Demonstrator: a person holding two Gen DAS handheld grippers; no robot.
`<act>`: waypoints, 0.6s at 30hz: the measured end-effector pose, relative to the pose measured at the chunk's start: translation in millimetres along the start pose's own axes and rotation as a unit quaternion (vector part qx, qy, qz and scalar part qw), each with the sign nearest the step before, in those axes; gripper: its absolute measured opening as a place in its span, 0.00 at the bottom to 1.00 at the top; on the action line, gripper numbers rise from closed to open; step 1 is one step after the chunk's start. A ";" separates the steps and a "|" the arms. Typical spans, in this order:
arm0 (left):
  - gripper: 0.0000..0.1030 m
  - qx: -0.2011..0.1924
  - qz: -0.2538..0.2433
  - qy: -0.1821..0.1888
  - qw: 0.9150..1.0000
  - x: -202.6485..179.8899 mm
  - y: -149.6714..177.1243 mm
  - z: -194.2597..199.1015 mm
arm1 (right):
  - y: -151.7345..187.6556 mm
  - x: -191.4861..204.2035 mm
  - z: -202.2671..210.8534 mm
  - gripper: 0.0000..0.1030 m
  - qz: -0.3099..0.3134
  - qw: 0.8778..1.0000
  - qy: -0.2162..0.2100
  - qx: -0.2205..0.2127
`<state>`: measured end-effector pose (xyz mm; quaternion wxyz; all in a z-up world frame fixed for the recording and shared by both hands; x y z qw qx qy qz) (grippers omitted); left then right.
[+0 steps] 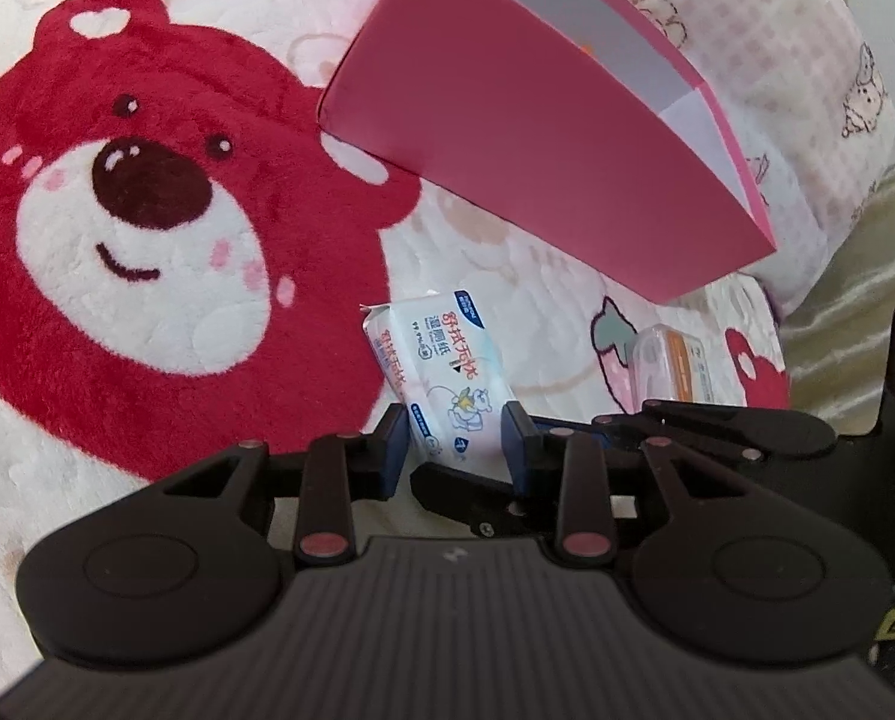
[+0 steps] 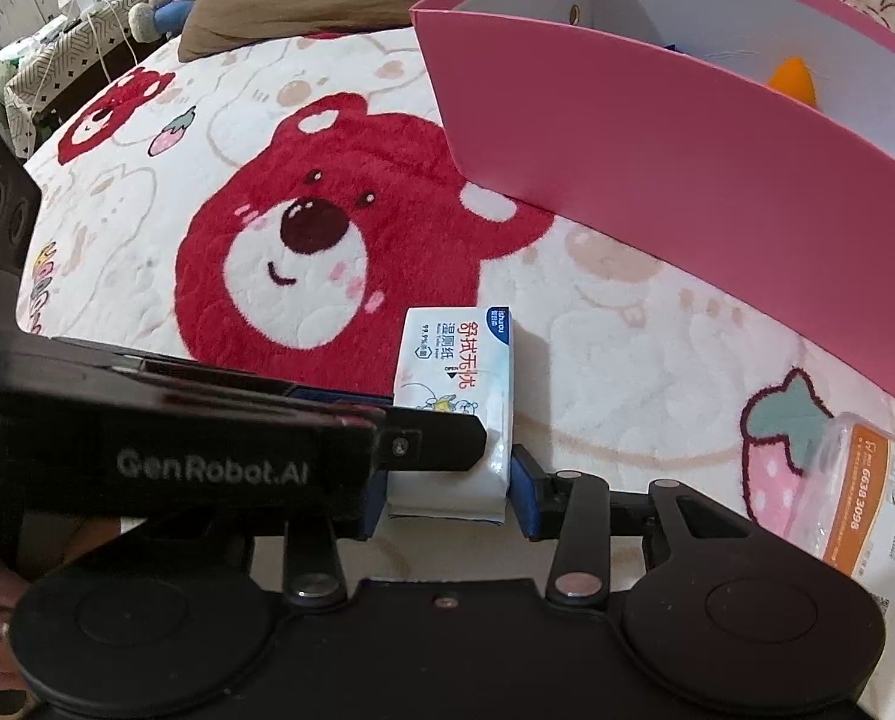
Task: Organize objects
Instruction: 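Close the left gripper on the white wet-wipe pack, then lift the white wet-wipe pack with the left gripper and carry it over the box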
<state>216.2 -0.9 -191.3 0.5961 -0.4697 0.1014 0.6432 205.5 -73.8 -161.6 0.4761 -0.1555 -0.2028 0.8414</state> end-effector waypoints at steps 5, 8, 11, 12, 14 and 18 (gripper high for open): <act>0.31 0.002 0.003 0.001 1.000 -0.3 3.7 1.9 | 3.4 1.0 -0.4 0.45 -0.004 1.000 -0.001 0.016; 0.32 0.002 -0.007 0.001 1.000 -4.2 4.7 5.0 | 4.8 3.3 3.1 0.45 0.002 1.000 0.002 0.014; 0.32 0.003 -0.002 0.008 1.000 -6.8 5.5 8.2 | 5.3 4.4 8.1 0.45 0.002 1.000 0.002 0.013; 0.32 0.005 0.004 0.011 1.000 -8.0 6.1 8.6 | 5.1 3.5 9.6 0.45 -0.006 1.000 -0.001 0.017; 0.31 0.002 0.009 0.016 1.000 -12.4 7.2 12.3 | 5.2 2.6 13.8 0.45 -0.022 0.999 0.002 0.033; 0.32 0.004 0.001 0.018 1.000 -22.3 7.4 21.4 | 5.5 2.6 26.5 0.45 -0.036 0.999 -0.001 0.030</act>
Point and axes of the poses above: each gripper's, at about its wrist camera, not at the fingertips, and z roughly against the way its jaws point, x to its left, y to its underside, the point moved 7 cm from there along -z, roughly the way its jaws point, and after that the axes turned 13 degrees about y, right-handed, at the moved point
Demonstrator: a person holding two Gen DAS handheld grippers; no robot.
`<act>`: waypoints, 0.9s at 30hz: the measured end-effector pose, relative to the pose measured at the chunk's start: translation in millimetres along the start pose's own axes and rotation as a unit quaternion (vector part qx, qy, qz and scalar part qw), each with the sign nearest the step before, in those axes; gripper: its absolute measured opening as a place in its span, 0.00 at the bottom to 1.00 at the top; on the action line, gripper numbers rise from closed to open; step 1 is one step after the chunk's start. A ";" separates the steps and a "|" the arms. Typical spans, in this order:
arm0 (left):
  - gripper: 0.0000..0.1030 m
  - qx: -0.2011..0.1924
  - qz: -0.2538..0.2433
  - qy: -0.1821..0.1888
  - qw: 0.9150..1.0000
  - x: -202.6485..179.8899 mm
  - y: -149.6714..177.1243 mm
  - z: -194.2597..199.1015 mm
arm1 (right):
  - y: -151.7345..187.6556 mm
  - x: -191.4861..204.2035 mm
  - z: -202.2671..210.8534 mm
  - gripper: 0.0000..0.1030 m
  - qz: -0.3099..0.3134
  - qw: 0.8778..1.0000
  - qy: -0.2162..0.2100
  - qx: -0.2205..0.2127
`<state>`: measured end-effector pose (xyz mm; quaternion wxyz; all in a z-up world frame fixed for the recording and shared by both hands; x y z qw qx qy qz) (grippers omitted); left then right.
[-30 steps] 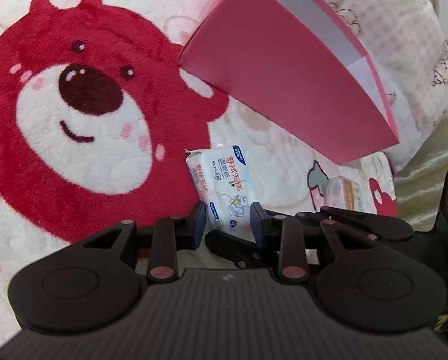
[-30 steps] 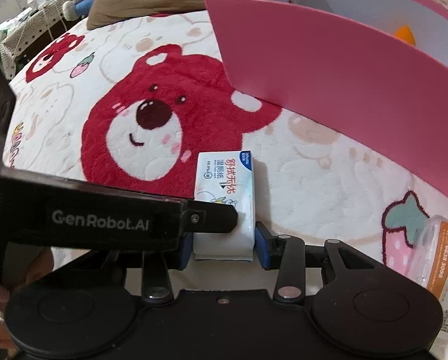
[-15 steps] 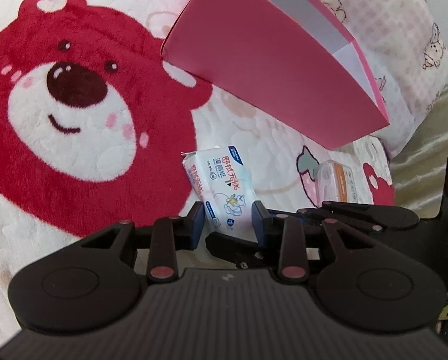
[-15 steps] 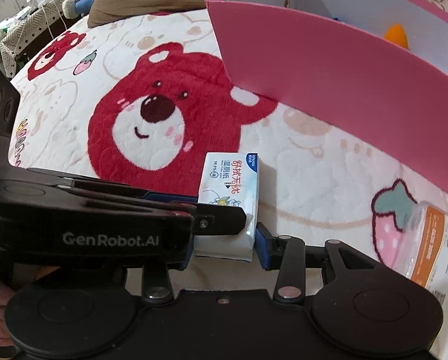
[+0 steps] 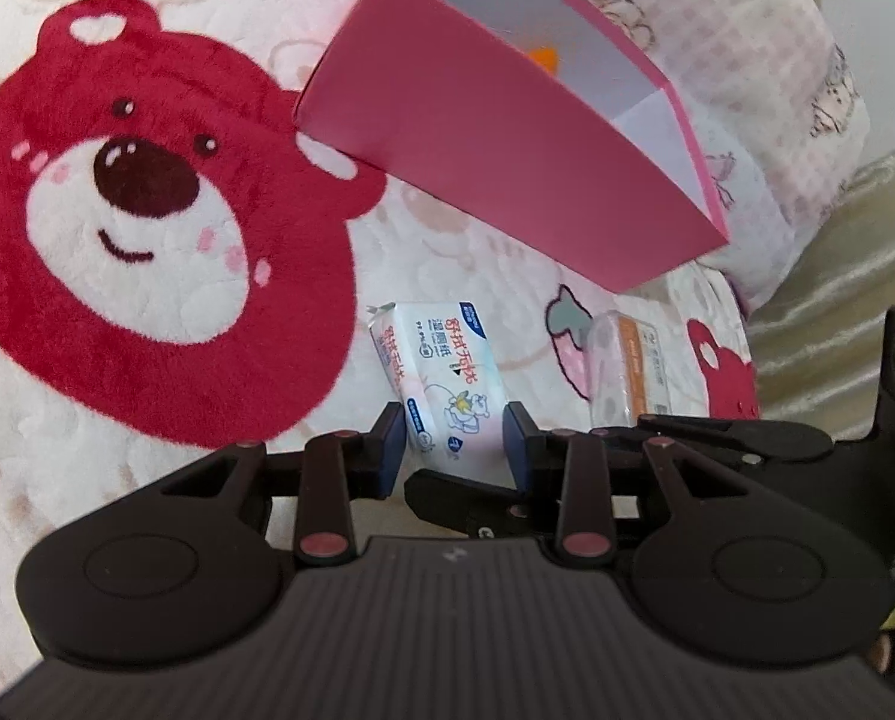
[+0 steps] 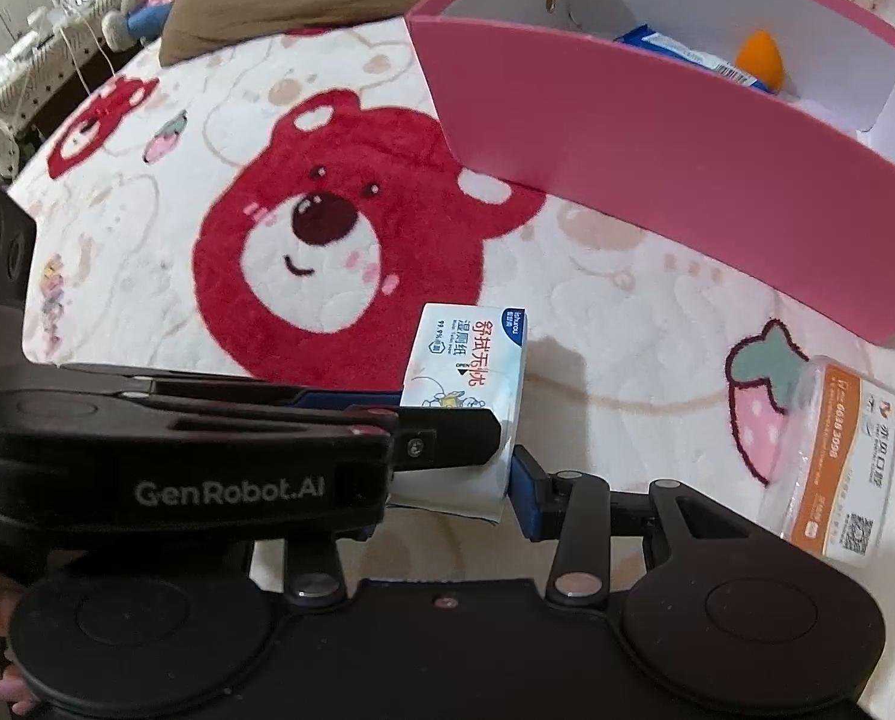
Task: Organize objects
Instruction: 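Lift the white wet-wipe pack with the left gripper and carry it over the box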
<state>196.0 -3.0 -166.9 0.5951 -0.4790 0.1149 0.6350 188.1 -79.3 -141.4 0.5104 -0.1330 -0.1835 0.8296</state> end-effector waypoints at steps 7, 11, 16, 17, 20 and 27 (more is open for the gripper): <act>0.32 0.008 -0.026 -0.005 1.000 -17.4 -0.9 14.7 | 2.3 2.9 21.9 0.45 -0.001 1.000 -0.003 -0.016; 0.32 0.015 -0.037 -0.008 0.999 -26.7 -1.2 21.1 | 3.8 2.7 32.9 0.45 -0.004 1.000 -0.010 -0.026; 0.32 0.015 -0.059 -0.013 0.998 -39.8 0.7 25.3 | 6.8 2.0 46.0 0.45 -0.014 0.999 -0.009 -0.045; 0.32 0.016 -0.062 -0.013 0.998 -42.1 1.6 26.1 | 7.9 2.0 48.3 0.45 -0.015 0.999 -0.007 -0.047; 0.32 0.017 -0.073 -0.015 0.997 -49.9 3.4 29.8 | 10.9 2.6 55.2 0.45 -0.018 0.998 -0.002 -0.055; 0.32 0.022 -0.102 -0.016 0.994 -74.9 3.6 41.5 | 16.5 1.9 77.1 0.45 -0.021 0.996 0.006 -0.087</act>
Point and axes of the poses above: each gripper's, at about its wrist camera, not at the fingertips, and z roughly against the way its jaws point, x to its left, y to its underside, the point moved 7 cm from there along -z, roughly the way its jaws point, and after that the axes turned 13 degrees about y, right-handed, at the moved point
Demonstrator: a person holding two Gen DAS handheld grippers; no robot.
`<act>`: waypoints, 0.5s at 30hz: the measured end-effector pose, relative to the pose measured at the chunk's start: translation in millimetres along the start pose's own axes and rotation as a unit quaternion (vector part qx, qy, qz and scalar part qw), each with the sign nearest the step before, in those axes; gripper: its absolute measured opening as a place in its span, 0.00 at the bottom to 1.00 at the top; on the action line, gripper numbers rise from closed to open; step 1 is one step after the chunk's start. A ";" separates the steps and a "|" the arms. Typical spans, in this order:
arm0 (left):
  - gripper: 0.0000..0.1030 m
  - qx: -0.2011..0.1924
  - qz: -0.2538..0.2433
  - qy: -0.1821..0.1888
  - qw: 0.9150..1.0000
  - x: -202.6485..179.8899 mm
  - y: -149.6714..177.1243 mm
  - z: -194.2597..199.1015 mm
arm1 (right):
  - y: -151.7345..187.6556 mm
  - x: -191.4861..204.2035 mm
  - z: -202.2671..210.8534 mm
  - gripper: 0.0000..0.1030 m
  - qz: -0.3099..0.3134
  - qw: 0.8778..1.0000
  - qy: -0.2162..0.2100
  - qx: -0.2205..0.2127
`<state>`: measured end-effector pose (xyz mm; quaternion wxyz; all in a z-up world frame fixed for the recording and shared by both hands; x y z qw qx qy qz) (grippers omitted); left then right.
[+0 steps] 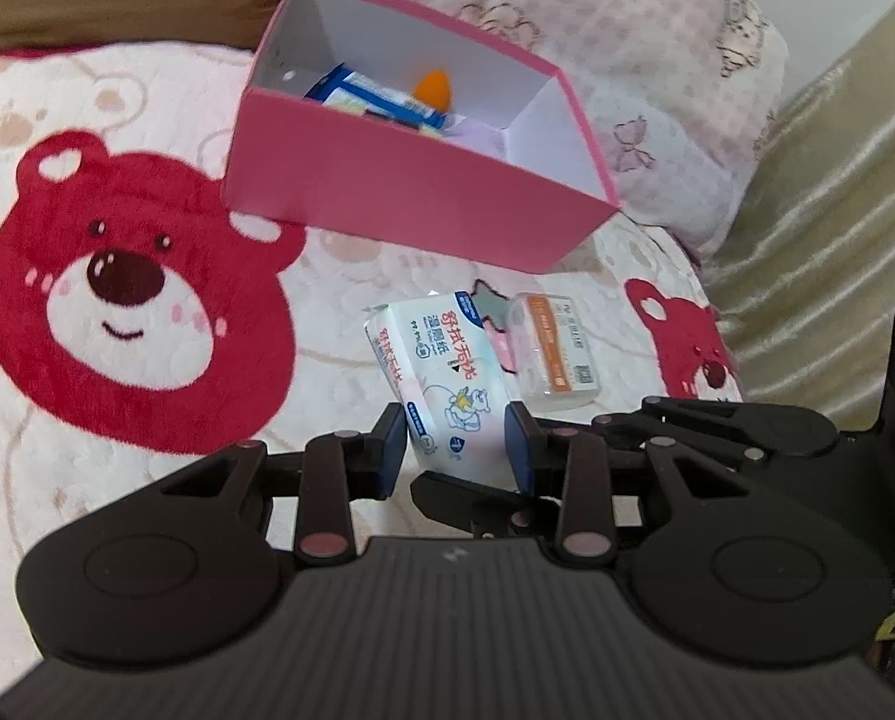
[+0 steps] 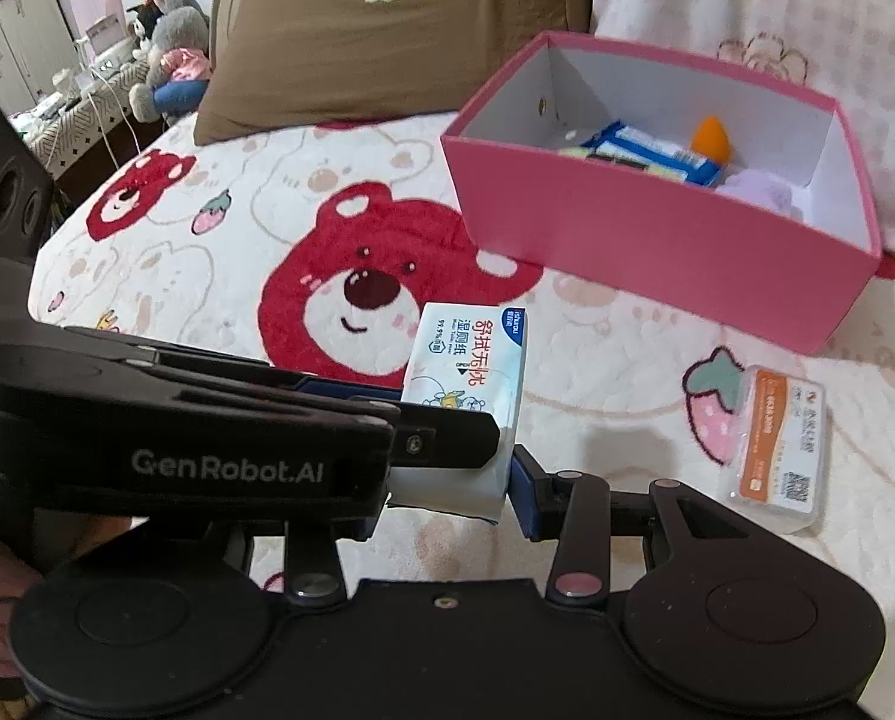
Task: Organize objects
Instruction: 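Lift the white wet-wipe pack with the left gripper and carry it over the box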
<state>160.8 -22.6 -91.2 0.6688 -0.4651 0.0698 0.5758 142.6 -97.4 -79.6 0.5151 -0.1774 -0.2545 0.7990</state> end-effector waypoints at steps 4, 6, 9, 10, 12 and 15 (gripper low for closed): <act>0.32 -0.002 -0.030 0.001 1.000 -22.9 -7.4 10.7 | -4.4 -3.7 20.8 0.45 0.002 1.000 0.004 -0.019; 0.32 -0.015 -0.051 -0.002 0.999 -35.0 -9.1 16.4 | -7.6 -6.0 31.8 0.45 0.003 0.999 0.007 -0.031; 0.32 -0.017 -0.059 -0.003 0.998 -47.2 -10.6 18.8 | -12.5 -8.7 45.9 0.45 0.003 0.999 0.014 -0.044; 0.33 -0.014 -0.060 -0.003 0.998 -50.5 -11.3 18.9 | -13.0 -9.2 49.2 0.45 0.005 0.999 0.018 -0.045; 0.33 -0.011 -0.057 -0.001 0.998 -55.3 -13.8 18.8 | -13.7 -11.5 54.0 0.45 0.004 0.999 0.022 -0.046; 0.33 -0.013 -0.049 0.004 0.999 -61.8 -20.9 20.3 | -16.1 -17.8 60.9 0.45 -0.007 0.999 0.020 -0.044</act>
Point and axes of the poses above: each gripper's, at about its wrist camera, not at the fingertips, and z roughly against the way its jaws point, x to its left, y to its underside, the point moved 7 cm from there along -z, roughly the way its jaws point, and after that the axes turned 13 degrees about y, right-handed, at the moved point
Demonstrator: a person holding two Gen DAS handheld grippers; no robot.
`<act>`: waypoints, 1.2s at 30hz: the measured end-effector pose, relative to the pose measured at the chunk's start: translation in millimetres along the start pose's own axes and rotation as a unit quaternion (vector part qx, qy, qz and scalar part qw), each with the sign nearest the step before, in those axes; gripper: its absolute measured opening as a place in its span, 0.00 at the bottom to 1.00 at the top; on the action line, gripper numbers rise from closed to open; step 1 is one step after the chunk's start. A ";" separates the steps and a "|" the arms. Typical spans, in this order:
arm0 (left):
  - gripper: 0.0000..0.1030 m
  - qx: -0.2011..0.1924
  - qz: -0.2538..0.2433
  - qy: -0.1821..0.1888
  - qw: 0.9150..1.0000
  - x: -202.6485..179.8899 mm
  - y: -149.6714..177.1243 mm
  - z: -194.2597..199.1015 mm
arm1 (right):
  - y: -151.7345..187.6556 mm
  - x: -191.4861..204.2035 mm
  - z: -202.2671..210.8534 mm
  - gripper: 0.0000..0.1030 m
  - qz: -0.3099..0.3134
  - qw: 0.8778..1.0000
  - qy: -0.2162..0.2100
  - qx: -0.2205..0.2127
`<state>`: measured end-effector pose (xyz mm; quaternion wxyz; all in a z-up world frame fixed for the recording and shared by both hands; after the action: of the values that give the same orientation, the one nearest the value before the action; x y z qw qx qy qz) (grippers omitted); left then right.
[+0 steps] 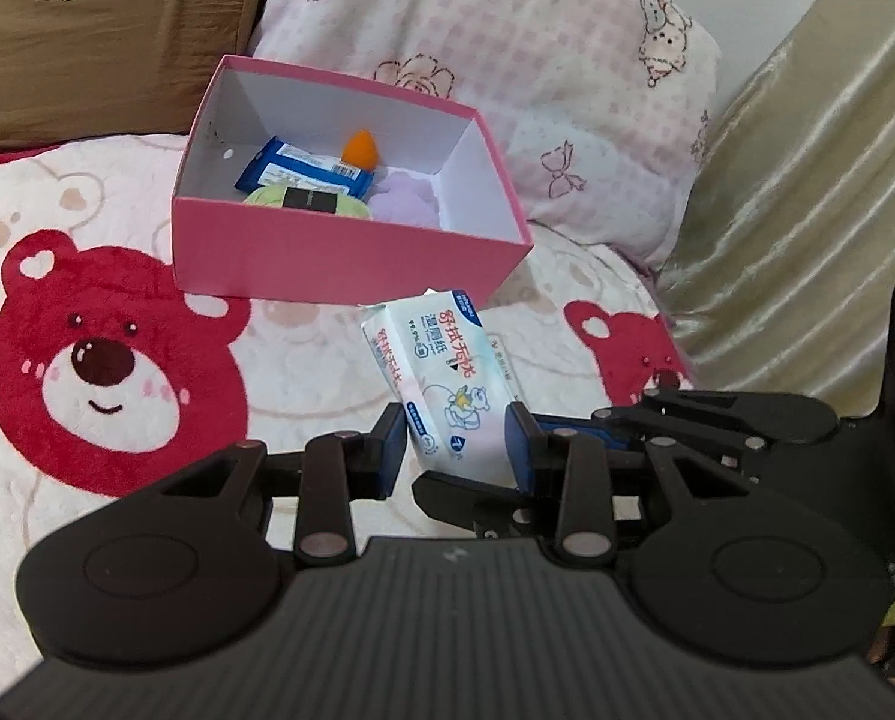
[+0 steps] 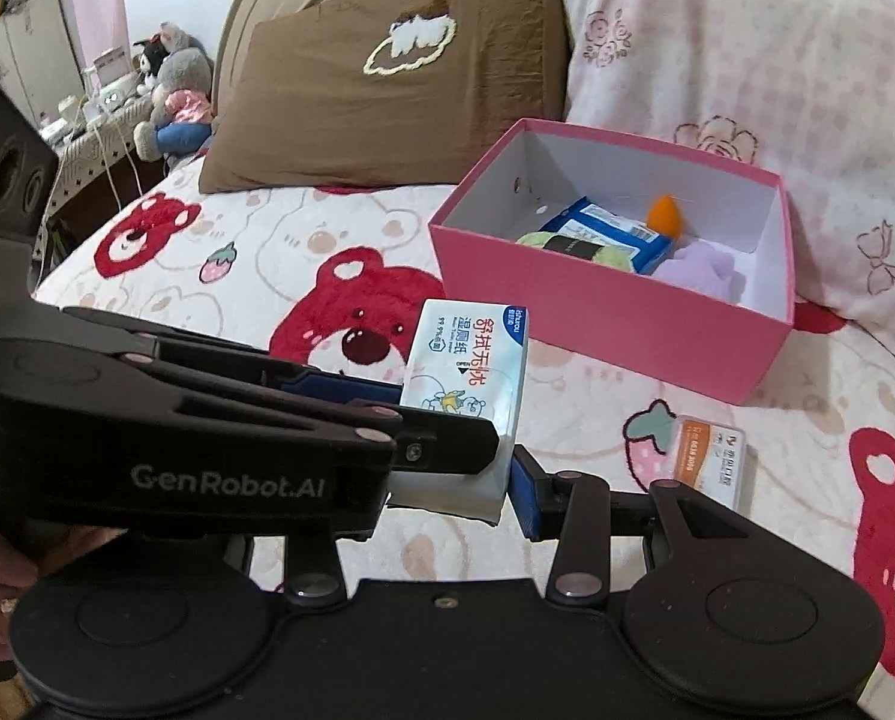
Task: Organize objects
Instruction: 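Lift the white wet-wipe pack with the left gripper and carry it over the box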
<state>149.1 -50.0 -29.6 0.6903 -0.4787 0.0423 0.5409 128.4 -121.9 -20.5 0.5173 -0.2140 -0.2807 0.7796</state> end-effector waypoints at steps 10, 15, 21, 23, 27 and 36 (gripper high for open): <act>0.33 -0.010 0.000 0.010 1.000 -20.5 -49.4 4.3 | -35.9 -27.1 20.8 0.46 -0.043 0.998 -0.016 -0.034; 0.33 -0.011 -0.001 0.001 1.000 -22.2 -69.1 0.1 | -53.5 -34.6 19.5 0.45 -0.060 0.997 -0.019 -0.041; 0.33 -0.013 -0.006 -0.002 1.000 -21.1 -101.9 -6.9 | -79.4 -45.9 13.5 0.46 -0.080 0.995 -0.015 -0.050; 0.32 -0.014 -0.008 -0.005 1.000 -19.9 -114.3 -10.2 | -89.4 -51.4 10.2 0.45 -0.092 0.994 -0.019 -0.051; 0.32 -0.009 0.001 -0.007 1.000 -12.6 -139.4 -21.1 | -110.2 -63.9 0.5 0.45 -0.120 0.991 -0.028 -0.045; 0.33 -0.005 0.019 -0.021 1.000 10.2 -175.4 -57.9 | -147.5 -83.6 -37.1 0.45 -0.126 0.991 -0.022 -0.032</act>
<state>318.0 -76.1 41.3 0.6784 -0.4694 0.0342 0.5641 284.0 -145.9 52.5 0.5977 -0.1760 -0.3420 0.7035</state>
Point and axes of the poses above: each gripper's, at about its wrist camera, not at the fingertips, and z roughly against the way its jaws point, x to its left, y to its underside, the point moved 7 cm from there along -z, roughly the way its jaws point, and after that the axes turned 13 degrees about y, right-handed, at the moved point
